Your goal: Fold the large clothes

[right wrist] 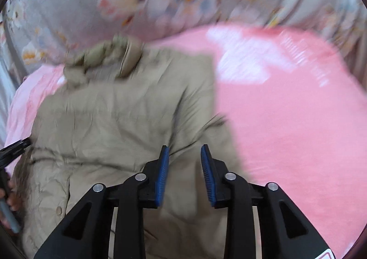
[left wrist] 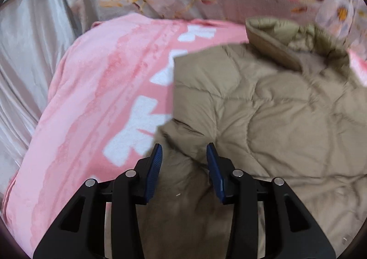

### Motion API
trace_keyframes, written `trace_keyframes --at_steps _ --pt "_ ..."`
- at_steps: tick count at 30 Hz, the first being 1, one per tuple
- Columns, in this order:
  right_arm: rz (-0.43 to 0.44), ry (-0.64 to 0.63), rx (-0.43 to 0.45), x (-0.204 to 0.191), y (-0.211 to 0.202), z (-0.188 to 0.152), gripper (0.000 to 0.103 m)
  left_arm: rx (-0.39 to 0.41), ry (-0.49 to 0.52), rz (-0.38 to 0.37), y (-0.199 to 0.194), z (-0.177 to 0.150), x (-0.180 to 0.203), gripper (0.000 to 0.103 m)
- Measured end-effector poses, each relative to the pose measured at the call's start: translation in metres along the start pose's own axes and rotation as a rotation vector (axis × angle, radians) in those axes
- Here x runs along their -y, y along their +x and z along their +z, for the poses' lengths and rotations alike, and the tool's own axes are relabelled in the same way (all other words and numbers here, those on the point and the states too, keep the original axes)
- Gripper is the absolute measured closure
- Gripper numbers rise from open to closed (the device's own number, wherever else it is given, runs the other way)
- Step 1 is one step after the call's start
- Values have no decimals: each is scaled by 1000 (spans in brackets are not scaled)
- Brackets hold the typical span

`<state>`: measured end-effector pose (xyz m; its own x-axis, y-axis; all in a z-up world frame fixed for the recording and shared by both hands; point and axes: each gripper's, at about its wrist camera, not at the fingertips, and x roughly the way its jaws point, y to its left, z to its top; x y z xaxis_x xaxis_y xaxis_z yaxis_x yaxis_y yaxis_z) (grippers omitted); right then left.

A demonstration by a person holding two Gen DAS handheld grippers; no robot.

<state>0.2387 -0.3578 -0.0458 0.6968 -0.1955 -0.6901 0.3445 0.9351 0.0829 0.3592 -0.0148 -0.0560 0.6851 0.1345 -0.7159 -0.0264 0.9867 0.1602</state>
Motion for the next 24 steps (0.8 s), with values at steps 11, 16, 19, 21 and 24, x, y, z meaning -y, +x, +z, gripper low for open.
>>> trace_keyframes --at_steps 11,16,19,21,24 --pt "163 -124 -42 -109 46 42 80 36 17 -137 -10 69 77 53" --pt "162 -130 -109 -117 88 10 83 -31 23 -138 38 36 93 51" --pt "180 -112 -99 -114 91 3 84 23 35 -123 42 23 96 48" --pt "169 -121 -91 -116 93 1 84 34 32 -118 44 20 98 48" --pt "145 -140 -79 -120 93 -1 84 40 34 -112 47 19 100 48"
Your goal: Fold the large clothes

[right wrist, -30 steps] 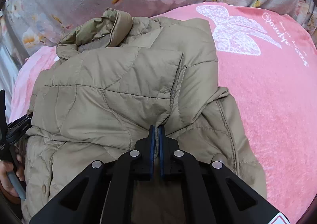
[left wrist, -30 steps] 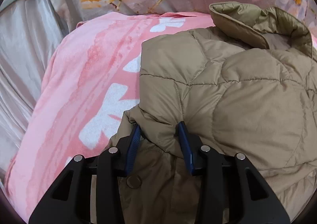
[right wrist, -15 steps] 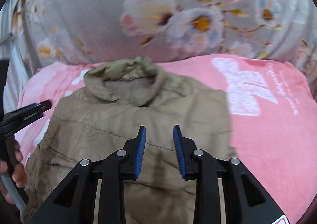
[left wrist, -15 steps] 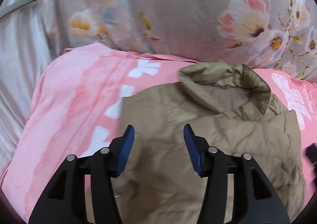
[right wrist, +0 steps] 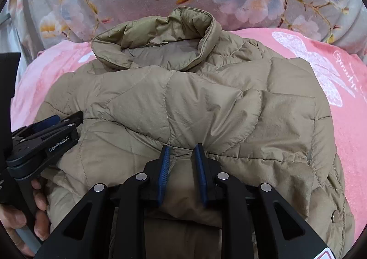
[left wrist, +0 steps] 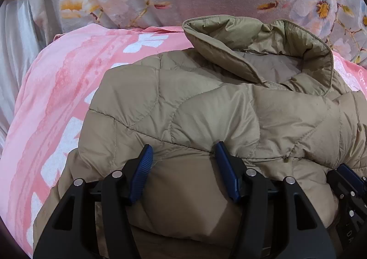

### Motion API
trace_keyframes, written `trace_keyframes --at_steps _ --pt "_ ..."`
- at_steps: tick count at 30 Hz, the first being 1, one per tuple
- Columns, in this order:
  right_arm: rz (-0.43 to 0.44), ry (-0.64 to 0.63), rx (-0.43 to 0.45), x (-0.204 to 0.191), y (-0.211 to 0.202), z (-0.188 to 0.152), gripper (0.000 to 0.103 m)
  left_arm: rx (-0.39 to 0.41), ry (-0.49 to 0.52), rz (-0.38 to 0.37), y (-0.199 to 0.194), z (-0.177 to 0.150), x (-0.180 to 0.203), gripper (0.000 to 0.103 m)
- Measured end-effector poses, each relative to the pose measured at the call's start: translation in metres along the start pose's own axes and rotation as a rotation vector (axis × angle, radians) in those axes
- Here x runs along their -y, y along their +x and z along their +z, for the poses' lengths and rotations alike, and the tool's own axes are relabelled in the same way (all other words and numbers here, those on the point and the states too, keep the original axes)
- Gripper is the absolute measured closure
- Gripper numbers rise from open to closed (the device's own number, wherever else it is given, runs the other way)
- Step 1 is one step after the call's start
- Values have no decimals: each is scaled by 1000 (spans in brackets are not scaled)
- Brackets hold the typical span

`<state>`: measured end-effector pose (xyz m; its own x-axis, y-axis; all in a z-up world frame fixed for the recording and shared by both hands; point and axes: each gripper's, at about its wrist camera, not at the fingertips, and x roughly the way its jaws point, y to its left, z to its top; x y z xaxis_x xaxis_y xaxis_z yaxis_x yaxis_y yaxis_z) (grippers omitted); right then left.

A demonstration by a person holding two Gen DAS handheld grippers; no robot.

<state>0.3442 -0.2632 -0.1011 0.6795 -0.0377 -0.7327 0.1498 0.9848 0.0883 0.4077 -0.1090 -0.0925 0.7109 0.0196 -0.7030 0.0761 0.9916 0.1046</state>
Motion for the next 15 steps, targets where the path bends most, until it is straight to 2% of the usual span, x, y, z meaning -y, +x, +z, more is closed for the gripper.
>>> trace_keyframes --at_steps 15 --pt "6 8 -3 3 4 0 83 10 32 45 0 -2 6 48"
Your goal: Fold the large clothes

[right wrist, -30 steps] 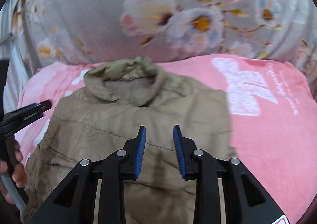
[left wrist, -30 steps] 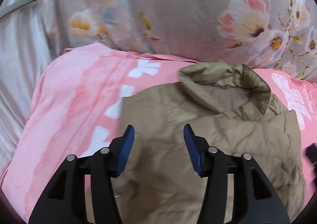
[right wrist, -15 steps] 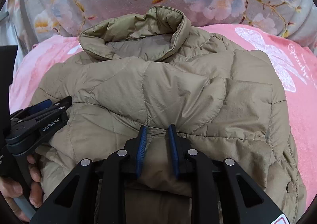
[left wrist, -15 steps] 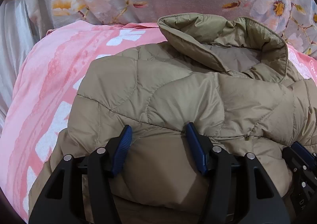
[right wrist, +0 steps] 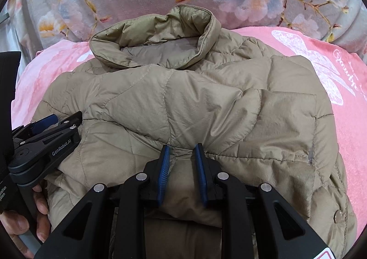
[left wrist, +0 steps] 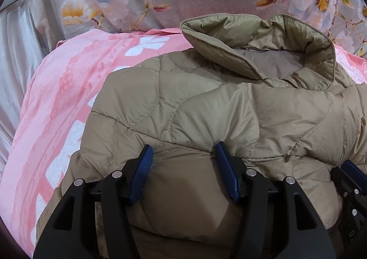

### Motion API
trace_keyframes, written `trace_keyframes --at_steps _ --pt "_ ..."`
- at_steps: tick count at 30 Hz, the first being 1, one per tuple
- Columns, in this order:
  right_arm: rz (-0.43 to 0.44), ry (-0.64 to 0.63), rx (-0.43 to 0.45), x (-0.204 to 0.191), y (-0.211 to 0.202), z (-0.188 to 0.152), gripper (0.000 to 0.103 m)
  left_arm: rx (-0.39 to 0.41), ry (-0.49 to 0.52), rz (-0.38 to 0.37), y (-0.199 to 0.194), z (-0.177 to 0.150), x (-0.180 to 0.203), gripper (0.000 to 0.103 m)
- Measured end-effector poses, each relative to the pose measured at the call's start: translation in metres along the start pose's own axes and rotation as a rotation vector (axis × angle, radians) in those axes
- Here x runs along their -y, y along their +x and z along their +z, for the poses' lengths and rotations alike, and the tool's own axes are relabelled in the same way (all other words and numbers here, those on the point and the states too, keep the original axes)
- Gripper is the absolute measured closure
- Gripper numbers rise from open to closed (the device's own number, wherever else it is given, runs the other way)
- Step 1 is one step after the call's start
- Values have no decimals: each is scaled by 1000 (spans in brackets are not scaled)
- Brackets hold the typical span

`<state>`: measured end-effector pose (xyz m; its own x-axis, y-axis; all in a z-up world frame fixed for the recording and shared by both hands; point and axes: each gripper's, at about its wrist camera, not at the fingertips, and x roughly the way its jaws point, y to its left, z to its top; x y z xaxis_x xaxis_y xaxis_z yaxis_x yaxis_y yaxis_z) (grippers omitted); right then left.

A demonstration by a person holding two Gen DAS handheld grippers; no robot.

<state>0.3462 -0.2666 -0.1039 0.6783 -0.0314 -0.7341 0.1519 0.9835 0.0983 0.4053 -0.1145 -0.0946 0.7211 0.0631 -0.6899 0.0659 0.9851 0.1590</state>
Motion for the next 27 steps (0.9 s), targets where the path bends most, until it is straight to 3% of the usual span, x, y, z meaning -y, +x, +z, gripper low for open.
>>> trace_keyframes --at_steps 4,7,8,10,12,16,17,18,19,20,21,27 --pt "57 29 7 6 -2 1 78 1 -14 -24 -2 1 -2 47" --pt "147 97 33 22 -15 9 68 -33 -67 -179 -9 10 -20 41" --pt "161 116 49 27 -20 16 66 -44 -99 -240 -11 18 -29 41" --pt "167 163 93 40 -28 41 58 -42 -159 -286 -15 39 -41 36" --pt "200 207 77 47 -20 63 52 -33 -217 -320 -11 65 -48 21" --pt "219 288 -1 52 27 98 52 -89 -299 -332 27 111 -44 21" --pt "221 289 -29 50 40 102 58 -127 -315 -350 40 116 -41 26" --pt "227 289 -36 49 45 103 83 -154 -323 -363 48 118 -39 46" --pt "233 288 -41 48 52 104 99 -192 -320 -365 58 118 -33 58" --pt "229 289 -37 49 54 105 101 -214 -311 -362 64 116 -30 77" --pt "231 291 -21 50 53 104 101 -222 -293 -362 67 112 -26 87" --pt "144 216 -26 49 67 88 102 -163 -160 -272 70 80 -14 89"
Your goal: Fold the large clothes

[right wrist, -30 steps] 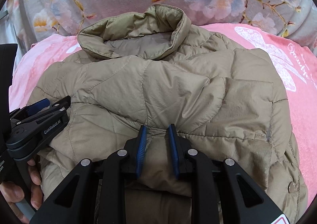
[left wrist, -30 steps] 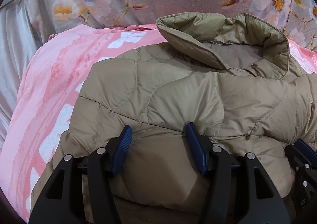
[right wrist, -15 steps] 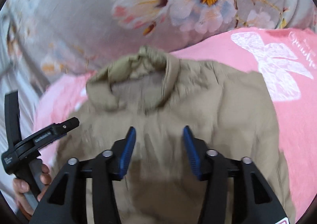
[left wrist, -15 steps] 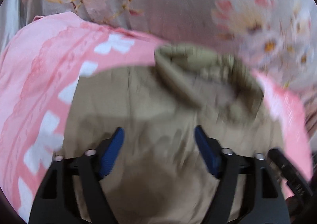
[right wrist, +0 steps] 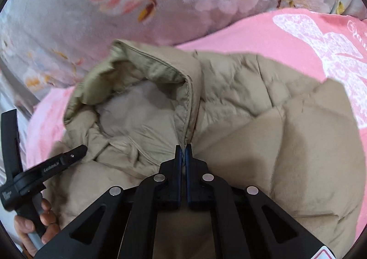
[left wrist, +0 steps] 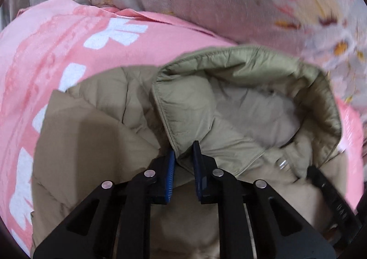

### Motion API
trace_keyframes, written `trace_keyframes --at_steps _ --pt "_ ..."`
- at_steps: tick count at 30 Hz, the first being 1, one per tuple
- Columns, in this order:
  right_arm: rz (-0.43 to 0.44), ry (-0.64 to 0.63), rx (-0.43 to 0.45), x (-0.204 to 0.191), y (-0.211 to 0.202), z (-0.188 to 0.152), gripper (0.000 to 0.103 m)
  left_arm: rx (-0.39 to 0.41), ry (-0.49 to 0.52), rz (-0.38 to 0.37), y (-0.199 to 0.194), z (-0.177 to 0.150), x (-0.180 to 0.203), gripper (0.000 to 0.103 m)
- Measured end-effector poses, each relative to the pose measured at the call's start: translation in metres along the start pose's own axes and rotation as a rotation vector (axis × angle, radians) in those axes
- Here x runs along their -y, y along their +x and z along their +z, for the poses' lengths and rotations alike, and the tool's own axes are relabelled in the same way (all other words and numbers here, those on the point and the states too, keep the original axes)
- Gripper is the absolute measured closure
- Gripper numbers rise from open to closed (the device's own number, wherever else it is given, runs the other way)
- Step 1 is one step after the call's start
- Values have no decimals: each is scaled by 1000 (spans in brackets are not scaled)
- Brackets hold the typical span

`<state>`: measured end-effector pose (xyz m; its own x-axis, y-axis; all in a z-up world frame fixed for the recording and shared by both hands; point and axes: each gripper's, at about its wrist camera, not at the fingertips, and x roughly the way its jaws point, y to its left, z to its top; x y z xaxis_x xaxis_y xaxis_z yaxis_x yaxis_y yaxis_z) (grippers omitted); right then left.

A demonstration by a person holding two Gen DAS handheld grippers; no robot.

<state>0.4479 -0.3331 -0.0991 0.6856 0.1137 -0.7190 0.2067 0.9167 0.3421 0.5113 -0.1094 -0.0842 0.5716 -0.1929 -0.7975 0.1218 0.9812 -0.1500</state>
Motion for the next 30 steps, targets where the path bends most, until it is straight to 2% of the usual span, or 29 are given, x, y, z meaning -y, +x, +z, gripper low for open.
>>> trace_keyframes --at_steps 6,12,15,17,19,21,22,23,24,26,27,29,30 --pt "-103 -100 -6 -13 12 -6 102 49 113 113 7 -15 15 89" --pt "-96 -102 -12 -11 16 -6 102 67 166 183 8 -19 25 89" --pt "-91 -100 -40 -9 1 -3 101 63 161 130 -9 -19 19 87" --pt "-75 -98 2 -6 -32 2 101 77 147 59 -39 -11 6 87" --pt "-63 -73 91 -4 -62 23 100 146 143 60 -63 9 1 78" --pt "-51 -31 151 -6 -72 54 93 228 114 92 -82 43 -1 53" --pt "-46 -16 161 -11 -67 73 93 246 92 100 -83 62 0 48" --pt "-47 0 164 -15 -58 91 92 248 65 100 -80 79 1 47" --pt "-41 11 148 -21 -45 105 91 236 32 95 -76 93 2 47" --pt "-21 18 124 -30 -19 122 91 153 -40 61 -52 123 2 47" --pt "-30 10 112 -32 -9 125 91 118 -70 61 -39 129 3 47" --pt "-103 -35 36 -41 24 123 91 27 -100 59 -14 132 5 48" --pt "-101 -51 2 -43 31 118 93 -18 -112 48 -3 127 5 54"
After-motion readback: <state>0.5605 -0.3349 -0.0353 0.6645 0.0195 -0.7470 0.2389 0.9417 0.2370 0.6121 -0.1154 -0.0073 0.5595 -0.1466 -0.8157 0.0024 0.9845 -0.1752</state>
